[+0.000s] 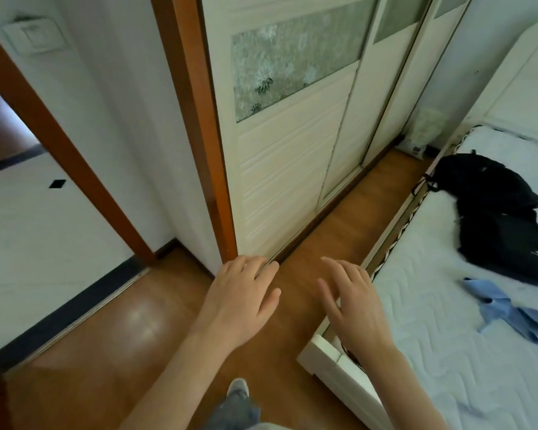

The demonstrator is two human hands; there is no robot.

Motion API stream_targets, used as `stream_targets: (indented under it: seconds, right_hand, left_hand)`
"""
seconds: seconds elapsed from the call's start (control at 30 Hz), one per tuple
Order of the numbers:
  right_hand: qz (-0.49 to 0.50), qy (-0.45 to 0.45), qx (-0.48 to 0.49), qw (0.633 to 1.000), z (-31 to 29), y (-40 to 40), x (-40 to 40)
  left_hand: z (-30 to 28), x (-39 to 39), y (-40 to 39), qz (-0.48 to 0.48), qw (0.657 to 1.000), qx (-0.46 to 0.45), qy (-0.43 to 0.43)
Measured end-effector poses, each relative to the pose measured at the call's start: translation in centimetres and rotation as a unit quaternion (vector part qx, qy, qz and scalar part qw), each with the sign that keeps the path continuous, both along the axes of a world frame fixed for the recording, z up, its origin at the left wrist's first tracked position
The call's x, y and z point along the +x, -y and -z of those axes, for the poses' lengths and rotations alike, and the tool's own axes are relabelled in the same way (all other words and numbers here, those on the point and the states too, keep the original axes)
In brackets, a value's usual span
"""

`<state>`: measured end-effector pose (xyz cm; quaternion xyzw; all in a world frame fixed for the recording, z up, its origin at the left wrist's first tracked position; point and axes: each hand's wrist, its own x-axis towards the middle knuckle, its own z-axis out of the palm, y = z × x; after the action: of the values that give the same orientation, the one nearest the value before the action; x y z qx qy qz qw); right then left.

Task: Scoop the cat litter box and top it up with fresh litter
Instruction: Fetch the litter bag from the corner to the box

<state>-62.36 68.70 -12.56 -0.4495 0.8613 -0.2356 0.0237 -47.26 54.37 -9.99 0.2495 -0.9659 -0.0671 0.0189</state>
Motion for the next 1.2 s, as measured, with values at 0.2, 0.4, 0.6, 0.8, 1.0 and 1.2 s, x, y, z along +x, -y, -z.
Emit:
stream_targets:
  seconds: [0.2,0.4,0.6,0.8,1.0,1.2]
  right_hand:
    - [0.064,-0.018,0.022,0.998,-1.6,7.3,-3.9]
    - [0.134,0.002,0.045,0.99,-0.8,10.8,-10.7]
    - [0.178,0.027,0.012,0.984,0.3,15.2,-21.1]
    - [0.233,0.036,-0.01,0.972,-0.3,16.0,-31.0]
    - [0.307,0.062,-0.002,0.95,0.4,14.5,-39.8]
    - [0.352,0.062,-0.002,0.934,1.2,15.6,-50.3]
  left_hand:
    - [0.1,-7.5,10.0,0.1,0.994,0.033,-0.004]
    - [1.6,-15.9,14.3,0.164,0.984,0.062,-0.006]
    - [1.9,-26.8,19.3,0.195,0.98,0.037,0.021]
    - [-0.5,-39.3,21.9,0.248,0.968,0.019,0.027]
    - [0.1,-51.3,21.9,0.315,0.949,0.016,0.025]
    - [1.3,-63.5,23.2,0.347,0.938,0.018,0.014]
